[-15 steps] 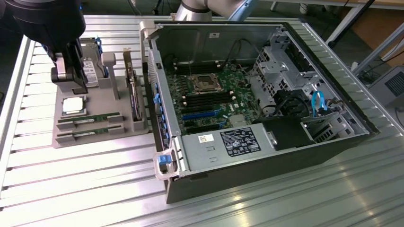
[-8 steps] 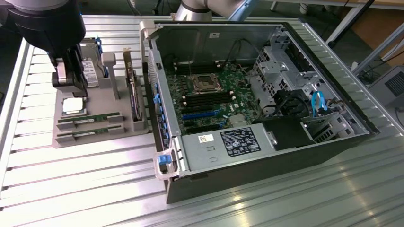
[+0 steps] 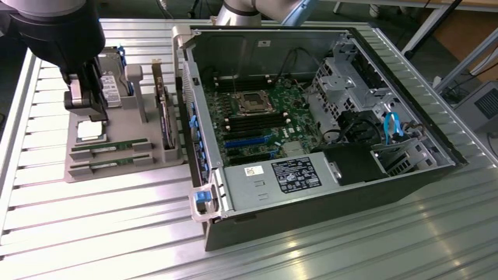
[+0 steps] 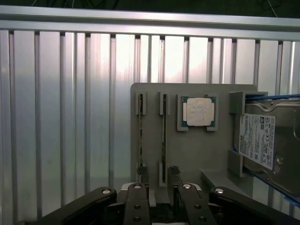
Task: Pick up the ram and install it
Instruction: 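Pick up the ram and move it above insertion slot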
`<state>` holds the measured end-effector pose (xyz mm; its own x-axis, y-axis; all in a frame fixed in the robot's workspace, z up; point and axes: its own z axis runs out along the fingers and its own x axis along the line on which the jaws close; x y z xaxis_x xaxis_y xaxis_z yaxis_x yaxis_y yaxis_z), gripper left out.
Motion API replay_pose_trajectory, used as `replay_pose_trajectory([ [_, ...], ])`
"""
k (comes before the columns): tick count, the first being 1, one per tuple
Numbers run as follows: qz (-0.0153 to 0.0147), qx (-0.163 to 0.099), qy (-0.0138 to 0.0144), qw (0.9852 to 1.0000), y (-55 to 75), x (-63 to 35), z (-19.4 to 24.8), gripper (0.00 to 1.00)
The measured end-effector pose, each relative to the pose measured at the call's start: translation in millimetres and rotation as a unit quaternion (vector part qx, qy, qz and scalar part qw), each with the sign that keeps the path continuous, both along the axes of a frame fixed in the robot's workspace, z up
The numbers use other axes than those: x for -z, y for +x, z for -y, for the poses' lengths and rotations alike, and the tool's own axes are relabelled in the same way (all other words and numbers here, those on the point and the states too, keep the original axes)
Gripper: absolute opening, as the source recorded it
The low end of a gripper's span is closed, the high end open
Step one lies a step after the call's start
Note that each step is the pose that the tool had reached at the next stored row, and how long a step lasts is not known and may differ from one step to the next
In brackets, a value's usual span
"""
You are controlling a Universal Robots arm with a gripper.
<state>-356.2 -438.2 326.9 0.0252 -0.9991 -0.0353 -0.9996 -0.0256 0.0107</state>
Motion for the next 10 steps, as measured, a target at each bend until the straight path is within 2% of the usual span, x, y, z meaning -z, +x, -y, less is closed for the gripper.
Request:
replay_pose_trajectory([
  [10, 0.0, 0.0, 0.0, 1.0, -1.3, 4.7, 0.0, 0.3],
])
